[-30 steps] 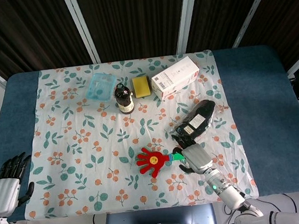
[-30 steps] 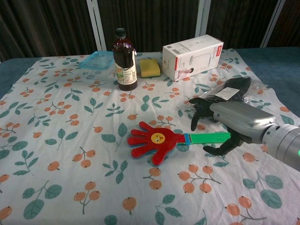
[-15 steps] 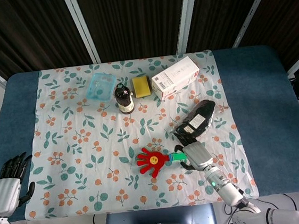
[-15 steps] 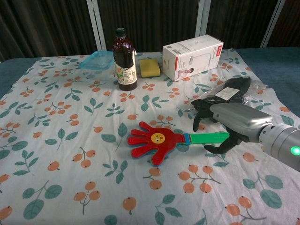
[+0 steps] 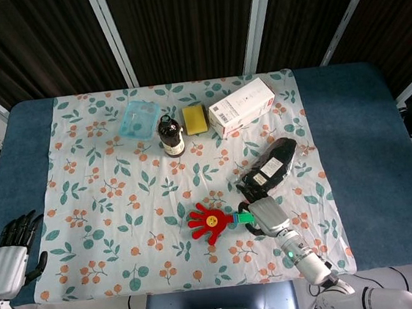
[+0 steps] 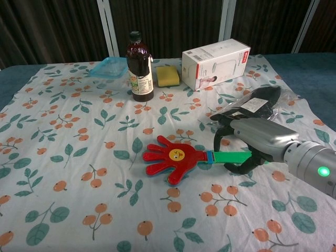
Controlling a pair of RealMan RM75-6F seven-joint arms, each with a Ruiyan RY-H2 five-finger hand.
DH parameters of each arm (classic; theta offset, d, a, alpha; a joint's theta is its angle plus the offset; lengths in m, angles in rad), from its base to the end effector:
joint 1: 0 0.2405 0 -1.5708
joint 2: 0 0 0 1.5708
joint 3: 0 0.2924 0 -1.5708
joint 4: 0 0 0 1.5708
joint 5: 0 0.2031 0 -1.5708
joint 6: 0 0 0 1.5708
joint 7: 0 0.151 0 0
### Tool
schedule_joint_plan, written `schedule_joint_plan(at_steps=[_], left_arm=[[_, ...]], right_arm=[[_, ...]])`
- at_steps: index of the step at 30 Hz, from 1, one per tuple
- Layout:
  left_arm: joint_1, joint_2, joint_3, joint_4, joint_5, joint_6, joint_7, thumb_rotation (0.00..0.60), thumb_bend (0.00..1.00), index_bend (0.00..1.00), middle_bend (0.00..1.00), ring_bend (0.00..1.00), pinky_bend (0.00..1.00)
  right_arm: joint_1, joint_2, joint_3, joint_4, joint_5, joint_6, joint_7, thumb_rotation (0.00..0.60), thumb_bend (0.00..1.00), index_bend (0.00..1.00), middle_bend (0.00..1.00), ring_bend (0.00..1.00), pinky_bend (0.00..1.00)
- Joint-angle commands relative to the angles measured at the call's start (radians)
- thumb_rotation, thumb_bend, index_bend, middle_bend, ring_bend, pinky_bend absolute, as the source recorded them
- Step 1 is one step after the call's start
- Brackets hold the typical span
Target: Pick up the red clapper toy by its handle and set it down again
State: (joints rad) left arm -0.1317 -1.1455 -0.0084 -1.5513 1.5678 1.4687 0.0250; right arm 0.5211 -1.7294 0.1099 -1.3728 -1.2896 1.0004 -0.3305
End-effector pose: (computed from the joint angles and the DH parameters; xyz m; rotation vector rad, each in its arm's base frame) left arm -0.3372 0.1980 0.1653 -1.5169 -0.8395 -0.8927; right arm -0.2175 -0.2992 -0.0739 1.8787 -1.0461 0.8892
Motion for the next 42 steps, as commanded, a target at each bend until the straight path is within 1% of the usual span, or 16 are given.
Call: schedule_joint_plan(at_steps=[1, 4, 8, 11, 13, 15, 19, 20, 23, 27, 29, 33, 36, 38, 41, 42], left_arm=[[0.001, 0.002, 0.000, 0.000, 0.002, 0.004, -0.003, 0.600, 0.45, 0.00, 0.00, 0.00, 0.10], [0.001, 0.003, 0.001, -0.001, 0.000, 0.002, 0.000, 0.600, 0.45, 0.00, 0.00, 0.00, 0.10], [0.001, 0.004, 0.002, -0.004, 0.002, 0.000, 0.002, 0.600, 0.45, 0.00, 0.00, 0.00, 0.10], [0.002, 0.003, 0.002, -0.003, 0.001, 0.003, 0.002, 0.600, 0.45, 0.00, 0.00, 0.00, 0.10], [0.002, 0.003, 0.001, -0.002, 0.000, 0.003, 0.001, 0.600, 0.45, 0.00, 0.00, 0.00, 0.10], [0.002, 0.003, 0.001, -0.002, -0.001, 0.002, 0.002, 0.600, 0.45, 0.00, 0.00, 0.00, 0.10], [0.001, 0.001, 0.001, -0.004, -0.001, -0.001, 0.008, 0.600, 0.45, 0.00, 0.00, 0.00, 0.10], [0.001, 0.001, 0.001, -0.004, -0.001, -0.002, 0.009, 0.600, 0.45, 0.00, 0.00, 0.00, 0.10], [0.000, 0.000, 0.000, -0.005, -0.003, -0.003, 0.011, 0.600, 0.45, 0.00, 0.00, 0.00, 0.10], [0.001, -0.001, 0.000, -0.005, -0.005, -0.003, 0.013, 0.600, 0.45, 0.00, 0.00, 0.00, 0.10], [0.000, -0.001, 0.000, -0.006, -0.006, -0.005, 0.013, 0.600, 0.45, 0.00, 0.00, 0.00, 0.10], [-0.001, 0.001, 0.000, -0.006, -0.007, -0.007, 0.013, 0.600, 0.45, 0.00, 0.00, 0.00, 0.10], [-0.001, 0.001, 0.000, -0.006, -0.008, -0.007, 0.013, 0.600, 0.45, 0.00, 0.00, 0.00, 0.10], [-0.001, 0.000, -0.001, -0.006, -0.009, -0.008, 0.014, 0.600, 0.45, 0.00, 0.00, 0.00, 0.10], [-0.001, 0.000, -0.001, -0.006, -0.013, -0.012, 0.017, 0.600, 0.45, 0.00, 0.00, 0.00, 0.10], [0.000, -0.001, 0.001, -0.005, -0.014, -0.012, 0.018, 0.600, 0.45, 0.00, 0.00, 0.00, 0.10]], right_arm=[[0.001, -0.007, 0.002, 0.004, 0.003, 0.007, 0.002, 0.600, 0.45, 0.56, 0.00, 0.00, 0.00], [0.001, -0.012, 0.003, 0.008, 0.008, 0.011, 0.001, 0.600, 0.46, 0.59, 0.01, 0.00, 0.00], [0.004, -0.015, 0.004, 0.007, 0.018, 0.011, -0.001, 0.600, 0.47, 0.63, 0.07, 0.00, 0.00], [0.000, -0.017, 0.005, 0.006, -0.003, 0.038, 0.017, 0.600, 0.48, 0.68, 0.13, 0.00, 0.00], [-0.007, -0.019, 0.003, 0.006, -0.034, 0.069, 0.051, 0.600, 0.49, 0.73, 0.23, 0.02, 0.01], [-0.013, -0.019, 0.000, 0.007, -0.066, 0.101, 0.083, 0.600, 0.49, 0.78, 0.33, 0.10, 0.08], [-0.023, -0.024, -0.006, 0.017, -0.133, 0.162, 0.167, 0.600, 0.50, 0.86, 0.48, 0.38, 0.42], [-0.024, -0.026, -0.008, 0.023, -0.145, 0.172, 0.184, 0.600, 0.50, 0.87, 0.51, 0.43, 0.47], [-0.027, -0.033, -0.010, 0.035, -0.173, 0.195, 0.252, 0.600, 0.50, 0.91, 0.60, 0.56, 0.60], [-0.034, -0.035, -0.011, 0.036, -0.184, 0.207, 0.354, 0.600, 0.50, 0.91, 0.66, 0.65, 0.72], [-0.041, -0.039, -0.008, 0.035, -0.181, 0.211, 0.429, 0.600, 0.50, 0.91, 0.68, 0.70, 0.77], [-0.065, -0.049, 0.005, 0.025, -0.174, 0.236, 0.638, 0.600, 0.50, 0.91, 0.70, 0.73, 0.81], [-0.089, -0.040, 0.003, -0.010, -0.197, 0.268, 0.911, 0.600, 0.50, 0.91, 0.70, 0.73, 0.82], [-0.108, -0.012, -0.021, -0.039, -0.244, 0.299, 1.155, 0.600, 0.50, 0.90, 0.70, 0.73, 0.82], [-0.143, -0.017, -0.049, -0.001, -0.340, 0.432, 1.452, 0.600, 0.50, 0.87, 0.70, 0.72, 0.82], [-0.154, -0.024, -0.052, 0.018, -0.354, 0.470, 1.504, 0.600, 0.50, 0.86, 0.70, 0.72, 0.82]])
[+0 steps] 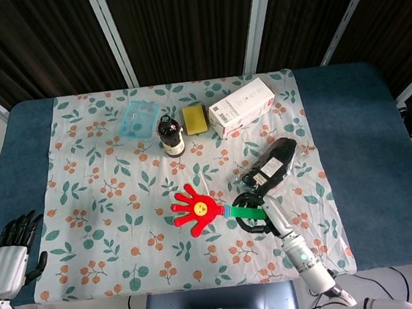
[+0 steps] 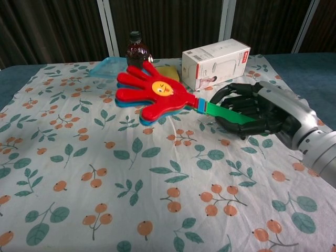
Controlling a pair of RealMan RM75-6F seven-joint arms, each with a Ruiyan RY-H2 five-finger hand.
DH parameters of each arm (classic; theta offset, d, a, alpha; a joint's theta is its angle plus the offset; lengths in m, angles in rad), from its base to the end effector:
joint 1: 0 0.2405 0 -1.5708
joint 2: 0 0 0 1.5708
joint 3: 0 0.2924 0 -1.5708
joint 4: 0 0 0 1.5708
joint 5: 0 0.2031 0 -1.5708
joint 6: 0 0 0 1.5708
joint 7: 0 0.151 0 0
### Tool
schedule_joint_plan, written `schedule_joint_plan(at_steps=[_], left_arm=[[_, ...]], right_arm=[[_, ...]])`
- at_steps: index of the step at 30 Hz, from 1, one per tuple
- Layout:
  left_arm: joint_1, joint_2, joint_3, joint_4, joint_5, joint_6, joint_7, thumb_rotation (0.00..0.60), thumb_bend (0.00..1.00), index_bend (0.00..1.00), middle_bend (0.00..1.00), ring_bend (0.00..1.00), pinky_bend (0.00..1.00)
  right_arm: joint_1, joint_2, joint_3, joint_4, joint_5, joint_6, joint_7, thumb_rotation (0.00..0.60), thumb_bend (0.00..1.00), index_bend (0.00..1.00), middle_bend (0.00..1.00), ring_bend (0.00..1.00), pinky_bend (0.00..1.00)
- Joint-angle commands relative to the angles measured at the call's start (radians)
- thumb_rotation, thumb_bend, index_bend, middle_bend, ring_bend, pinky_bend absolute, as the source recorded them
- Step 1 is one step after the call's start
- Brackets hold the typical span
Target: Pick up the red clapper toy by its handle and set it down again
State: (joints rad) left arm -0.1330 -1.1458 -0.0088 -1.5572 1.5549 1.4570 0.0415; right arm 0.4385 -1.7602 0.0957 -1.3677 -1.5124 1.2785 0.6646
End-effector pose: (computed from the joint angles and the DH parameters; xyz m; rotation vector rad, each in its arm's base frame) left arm -0.3382 0.1985 0.1639 -1.5166 -0.8436 -0.8726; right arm -0.2025 -0.2790 -0.0464 1.3040 -1.7638 1.7292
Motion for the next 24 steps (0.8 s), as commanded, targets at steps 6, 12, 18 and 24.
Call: schedule_joint_plan(at_steps=[6, 12, 18, 24], left_arm=[[-0.004, -0.002, -0.005, -0.004, -0.015, -0.011, 0.016, 0.600, 0.45, 0.00, 0.00, 0.00, 0.10], [-0.006, -0.008, -0.002, -0.006, -0.012, -0.016, 0.029, 0.600, 0.45, 0.00, 0.00, 0.00, 0.10], [-0.006, -0.008, 0.000, -0.007, -0.008, -0.016, 0.031, 0.600, 0.45, 0.00, 0.00, 0.00, 0.10], [-0.004, -0.007, 0.002, -0.008, -0.006, -0.010, 0.030, 0.600, 0.45, 0.00, 0.00, 0.00, 0.10]], right_arm=[[-0.104, -0.020, -0.010, 0.058, -0.155, 0.325, 0.609, 0.600, 0.50, 0.85, 0.70, 0.72, 0.84], [0.005, 0.001, -0.044, 0.151, -0.200, 0.109, 0.164, 0.600, 0.50, 0.86, 0.70, 0.72, 0.87], [0.069, 0.122, -0.050, -0.017, -0.010, -0.257, -0.435, 0.600, 0.50, 0.87, 0.70, 0.73, 0.88], [0.040, 0.180, -0.036, -0.218, -0.011, -0.192, -0.425, 0.600, 0.50, 0.88, 0.70, 0.73, 0.88]])
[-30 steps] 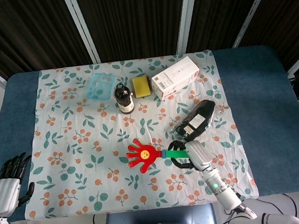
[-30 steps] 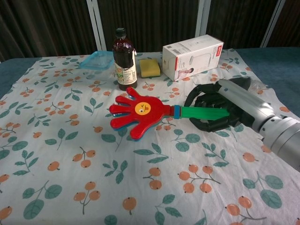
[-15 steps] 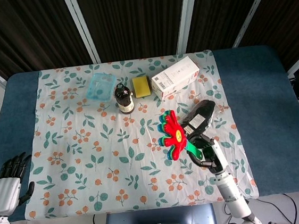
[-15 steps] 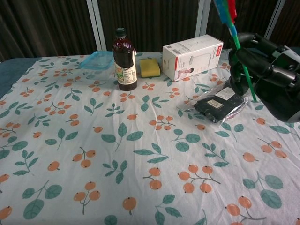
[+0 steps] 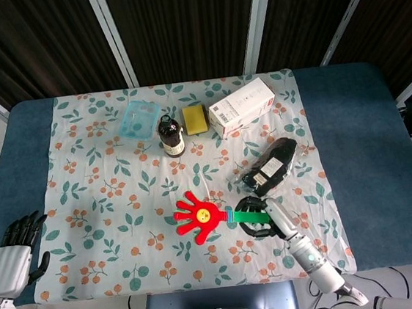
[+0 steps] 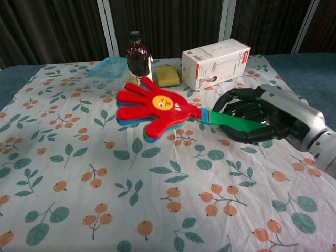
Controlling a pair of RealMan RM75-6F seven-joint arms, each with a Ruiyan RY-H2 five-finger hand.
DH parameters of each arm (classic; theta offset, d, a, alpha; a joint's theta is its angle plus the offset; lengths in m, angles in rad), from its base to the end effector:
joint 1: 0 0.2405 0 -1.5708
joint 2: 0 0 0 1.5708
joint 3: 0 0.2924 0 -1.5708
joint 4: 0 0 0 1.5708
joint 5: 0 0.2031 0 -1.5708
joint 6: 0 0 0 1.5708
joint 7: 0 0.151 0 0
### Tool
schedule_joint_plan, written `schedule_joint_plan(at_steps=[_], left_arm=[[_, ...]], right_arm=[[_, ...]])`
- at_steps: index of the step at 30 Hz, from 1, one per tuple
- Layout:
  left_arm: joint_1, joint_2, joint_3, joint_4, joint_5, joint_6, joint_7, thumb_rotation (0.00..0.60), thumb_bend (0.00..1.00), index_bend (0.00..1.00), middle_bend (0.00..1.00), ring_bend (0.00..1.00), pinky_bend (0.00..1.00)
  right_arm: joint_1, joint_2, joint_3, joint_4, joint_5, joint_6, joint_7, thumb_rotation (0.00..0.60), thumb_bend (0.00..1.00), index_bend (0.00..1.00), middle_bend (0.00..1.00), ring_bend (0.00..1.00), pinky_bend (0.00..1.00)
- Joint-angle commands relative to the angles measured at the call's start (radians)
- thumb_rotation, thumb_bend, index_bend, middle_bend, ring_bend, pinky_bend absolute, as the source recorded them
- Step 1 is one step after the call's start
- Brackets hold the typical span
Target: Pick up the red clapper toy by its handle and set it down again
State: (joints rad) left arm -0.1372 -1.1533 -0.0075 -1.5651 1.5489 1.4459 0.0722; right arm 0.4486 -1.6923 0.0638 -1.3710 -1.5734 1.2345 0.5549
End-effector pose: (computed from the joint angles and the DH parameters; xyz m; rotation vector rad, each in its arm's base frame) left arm -0.3368 0.1994 0.1591 -1.5274 -0.8390 -0.8541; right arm -0.2115 -0.2772 -0.0376 1.5273 -1.6172 1.5919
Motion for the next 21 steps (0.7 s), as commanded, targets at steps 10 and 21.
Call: schedule_joint_plan(at_steps=[10, 21], left_arm=[[-0.001, -0.004, -0.002, -0.001, -0.008, -0.005, 0.014, 0.600, 0.45, 0.00, 0.00, 0.00, 0.10], [-0.003, -0.012, -0.006, -0.003, -0.021, -0.012, 0.034, 0.600, 0.45, 0.00, 0.00, 0.00, 0.10]], right_arm=[[-0.141, -0.011, 0.074, -0.152, -0.164, 0.561, 0.502, 0.600, 0.50, 0.86, 0.70, 0.73, 0.90], [-0.118, 0.000, 0.101, -0.067, 0.045, 0.359, 0.807, 0.600, 0.50, 0.86, 0.70, 0.72, 0.90]])
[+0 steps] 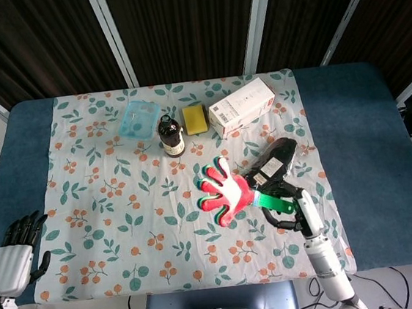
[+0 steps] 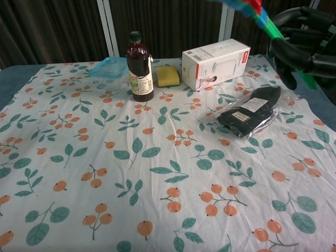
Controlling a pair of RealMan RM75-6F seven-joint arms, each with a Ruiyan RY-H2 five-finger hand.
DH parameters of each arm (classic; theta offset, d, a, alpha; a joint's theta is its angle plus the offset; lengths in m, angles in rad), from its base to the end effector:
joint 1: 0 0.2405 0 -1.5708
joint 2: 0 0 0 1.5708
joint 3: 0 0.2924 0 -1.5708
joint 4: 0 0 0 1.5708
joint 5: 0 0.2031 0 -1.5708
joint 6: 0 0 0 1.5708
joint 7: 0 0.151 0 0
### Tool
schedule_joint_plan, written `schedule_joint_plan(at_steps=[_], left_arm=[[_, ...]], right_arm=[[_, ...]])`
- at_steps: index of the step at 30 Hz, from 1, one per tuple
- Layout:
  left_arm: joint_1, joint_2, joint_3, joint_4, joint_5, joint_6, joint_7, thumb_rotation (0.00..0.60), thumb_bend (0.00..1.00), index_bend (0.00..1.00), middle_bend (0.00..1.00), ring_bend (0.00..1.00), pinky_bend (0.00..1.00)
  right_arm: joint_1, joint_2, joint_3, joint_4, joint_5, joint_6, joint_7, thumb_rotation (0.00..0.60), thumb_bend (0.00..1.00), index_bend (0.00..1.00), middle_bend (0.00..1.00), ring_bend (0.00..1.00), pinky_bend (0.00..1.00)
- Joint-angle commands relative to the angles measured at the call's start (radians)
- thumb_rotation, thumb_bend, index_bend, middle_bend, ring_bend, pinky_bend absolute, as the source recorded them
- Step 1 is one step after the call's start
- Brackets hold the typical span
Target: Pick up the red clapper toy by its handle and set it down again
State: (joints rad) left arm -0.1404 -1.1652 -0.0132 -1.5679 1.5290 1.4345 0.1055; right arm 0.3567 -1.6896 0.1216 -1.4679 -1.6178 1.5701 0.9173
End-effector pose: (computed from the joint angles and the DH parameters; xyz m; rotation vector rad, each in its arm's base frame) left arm -0.3376 0.2016 0.1550 -1.5230 -0.8346 -0.8301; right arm -0.2037 -0.2620 0.0224 0.9705 -1.7107 2.2021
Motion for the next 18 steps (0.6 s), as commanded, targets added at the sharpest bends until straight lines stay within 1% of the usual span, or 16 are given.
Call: schedule_joint_plan(at_steps=[1, 2, 3, 4, 5, 6, 7, 8, 9, 10, 12, 13, 14, 15, 18], left_arm=[[-0.001, 0.000, -0.001, 0.000, -0.002, -0.001, 0.001, 0.600, 0.45, 0.00, 0.00, 0.00, 0.10], [-0.001, -0.001, -0.002, 0.001, -0.003, -0.002, 0.002, 0.600, 0.45, 0.00, 0.00, 0.00, 0.10], [-0.002, -0.001, -0.002, 0.001, -0.003, -0.003, 0.003, 0.600, 0.45, 0.00, 0.00, 0.00, 0.10], [-0.002, -0.002, -0.002, 0.002, -0.003, -0.003, 0.004, 0.600, 0.45, 0.00, 0.00, 0.00, 0.10], [-0.003, -0.002, -0.002, 0.001, -0.002, -0.004, 0.004, 0.600, 0.45, 0.00, 0.00, 0.00, 0.10], [-0.003, -0.001, -0.001, 0.001, -0.001, -0.004, 0.002, 0.600, 0.45, 0.00, 0.00, 0.00, 0.10], [-0.004, 0.000, -0.001, 0.001, 0.000, -0.004, -0.001, 0.600, 0.45, 0.00, 0.00, 0.00, 0.10], [-0.003, 0.001, -0.001, 0.001, 0.001, -0.003, -0.003, 0.600, 0.45, 0.00, 0.00, 0.00, 0.10], [-0.003, 0.002, -0.001, 0.001, 0.002, -0.001, -0.006, 0.600, 0.45, 0.00, 0.00, 0.00, 0.10], [-0.002, 0.004, -0.001, 0.002, 0.004, 0.001, -0.010, 0.600, 0.45, 0.00, 0.00, 0.00, 0.10], [-0.001, 0.006, -0.001, 0.002, 0.006, 0.005, -0.016, 0.600, 0.45, 0.00, 0.00, 0.00, 0.10], [0.000, 0.007, -0.001, 0.003, 0.007, 0.007, -0.020, 0.600, 0.45, 0.00, 0.00, 0.00, 0.10], [0.000, 0.008, 0.000, 0.003, 0.009, 0.009, -0.023, 0.600, 0.45, 0.00, 0.00, 0.00, 0.10], [0.001, 0.009, 0.001, 0.003, 0.011, 0.011, -0.026, 0.600, 0.45, 0.00, 0.00, 0.00, 0.10], [0.003, 0.012, 0.002, 0.004, 0.017, 0.017, -0.033, 0.600, 0.45, 0.00, 0.00, 0.00, 0.10]], right_arm=[[-0.005, -0.020, 0.035, 0.091, 0.068, 0.002, 0.350, 0.600, 0.50, 0.86, 0.70, 0.72, 0.90], [0.011, -0.048, 0.036, 0.156, 0.061, -0.010, 0.230, 0.600, 0.50, 0.86, 0.70, 0.72, 0.90], [0.032, -0.091, 0.044, 0.235, 0.054, -0.018, 0.080, 0.600, 0.50, 0.86, 0.70, 0.72, 0.90], [0.061, -0.142, 0.038, 0.323, 0.034, -0.038, -0.065, 0.600, 0.50, 0.87, 0.70, 0.72, 0.91], [0.081, -0.161, 0.020, 0.368, 0.025, -0.079, -0.138, 0.600, 0.50, 0.87, 0.70, 0.72, 0.91], [0.101, -0.165, -0.003, 0.393, 0.017, -0.134, -0.195, 0.600, 0.50, 0.87, 0.70, 0.72, 0.91], [0.126, -0.157, -0.029, 0.413, 0.022, -0.225, -0.289, 0.600, 0.50, 0.88, 0.70, 0.72, 0.91], [0.144, -0.148, -0.043, 0.420, 0.034, -0.294, -0.379, 0.600, 0.50, 0.88, 0.70, 0.72, 0.91], [0.157, -0.140, -0.052, 0.422, 0.050, -0.357, -0.485, 0.600, 0.50, 0.88, 0.70, 0.72, 0.91], [0.169, -0.139, -0.053, 0.430, 0.072, -0.409, -0.646, 0.600, 0.50, 0.88, 0.70, 0.72, 0.92], [0.168, -0.168, -0.041, 0.457, 0.101, -0.418, -0.884, 0.600, 0.50, 0.89, 0.70, 0.73, 0.92], [0.160, -0.205, -0.015, 0.460, 0.122, -0.386, -0.966, 0.600, 0.50, 0.90, 0.70, 0.74, 0.92], [0.156, -0.224, -0.006, 0.460, 0.130, -0.369, -0.998, 0.600, 0.50, 0.90, 0.70, 0.74, 0.92], [0.150, -0.235, -0.004, 0.444, 0.139, -0.365, -1.003, 0.600, 0.50, 0.91, 0.70, 0.75, 0.92], [0.142, -0.217, -0.005, 0.366, 0.121, -0.334, -0.939, 0.600, 0.50, 0.91, 0.70, 0.75, 0.92]])
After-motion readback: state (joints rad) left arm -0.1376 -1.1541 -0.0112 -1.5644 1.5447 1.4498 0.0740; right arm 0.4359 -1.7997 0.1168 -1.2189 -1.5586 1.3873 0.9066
